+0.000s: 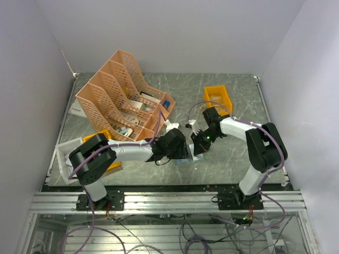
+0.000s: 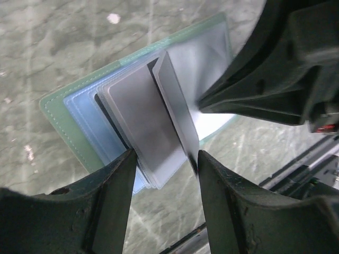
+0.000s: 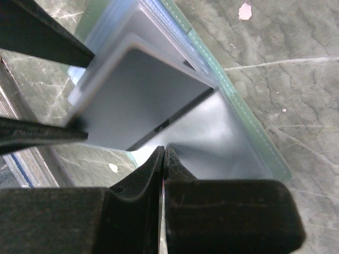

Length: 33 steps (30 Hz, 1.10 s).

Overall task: Put the credit cards into the card holder
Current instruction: Open the card holder at the center of the board.

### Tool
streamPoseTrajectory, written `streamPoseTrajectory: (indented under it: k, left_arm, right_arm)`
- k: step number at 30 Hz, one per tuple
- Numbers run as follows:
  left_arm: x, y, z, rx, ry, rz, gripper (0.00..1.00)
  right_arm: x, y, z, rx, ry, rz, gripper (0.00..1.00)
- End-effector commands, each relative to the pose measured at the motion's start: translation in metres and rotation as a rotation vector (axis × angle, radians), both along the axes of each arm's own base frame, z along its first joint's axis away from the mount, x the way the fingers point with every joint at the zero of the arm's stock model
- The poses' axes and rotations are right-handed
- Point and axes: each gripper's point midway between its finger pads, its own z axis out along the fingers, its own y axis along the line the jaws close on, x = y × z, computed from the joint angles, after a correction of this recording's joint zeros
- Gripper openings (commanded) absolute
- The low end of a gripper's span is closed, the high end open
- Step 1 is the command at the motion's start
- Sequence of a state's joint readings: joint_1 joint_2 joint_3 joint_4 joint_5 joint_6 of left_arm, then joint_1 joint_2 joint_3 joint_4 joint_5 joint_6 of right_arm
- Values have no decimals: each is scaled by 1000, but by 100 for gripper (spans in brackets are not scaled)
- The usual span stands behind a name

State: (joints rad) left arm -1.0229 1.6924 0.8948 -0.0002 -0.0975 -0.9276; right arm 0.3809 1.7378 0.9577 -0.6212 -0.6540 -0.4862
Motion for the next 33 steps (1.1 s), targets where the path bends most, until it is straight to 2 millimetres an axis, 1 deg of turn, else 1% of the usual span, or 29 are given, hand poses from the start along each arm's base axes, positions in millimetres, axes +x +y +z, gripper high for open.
streamPoseTrajectory:
  k: [1,5,12,15,17,20,23,25,27,30,32,33]
  left_arm:
    - [4,-43,44,-206,-40,-61,60]
    - [5,-52,48,-242,-41,-71,60]
    - [8,-64,64,-316,-63,-81,60]
    - [11,-73,67,-342,-68,-92,60]
    - [12,-80,65,-353,-67,-102,60]
    - [16,-90,61,-368,-65,-111,60]
    - [22,-100,61,-378,-79,-118,60]
    - [28,-106,58,-367,-98,-124,60]
    - [33,-110,60,-364,-121,-125,60]
    - [39,-104,72,-343,-175,-110,60]
    - [41,-89,82,-330,-223,-85,60]
    - [41,-79,88,-321,-247,-70,60]
  right_arm:
    - [6,0,1,-1,-19,-4,1]
    - [11,-2,9,25,-33,-27,2]
    - [20,-8,19,36,-64,-54,4]
    - [30,-16,28,54,-84,-97,6]
    - [36,-23,36,72,-101,-126,7]
    - [46,-36,47,92,-136,-179,14]
    - [55,-48,57,102,-172,-227,18]
    - [60,-55,63,112,-190,-255,19]
    - [63,-62,68,124,-215,-275,20]
    - [56,-56,78,182,-240,-229,20]
    - [45,-43,85,261,-225,-171,20]
    - [40,-37,85,282,-209,-149,20]
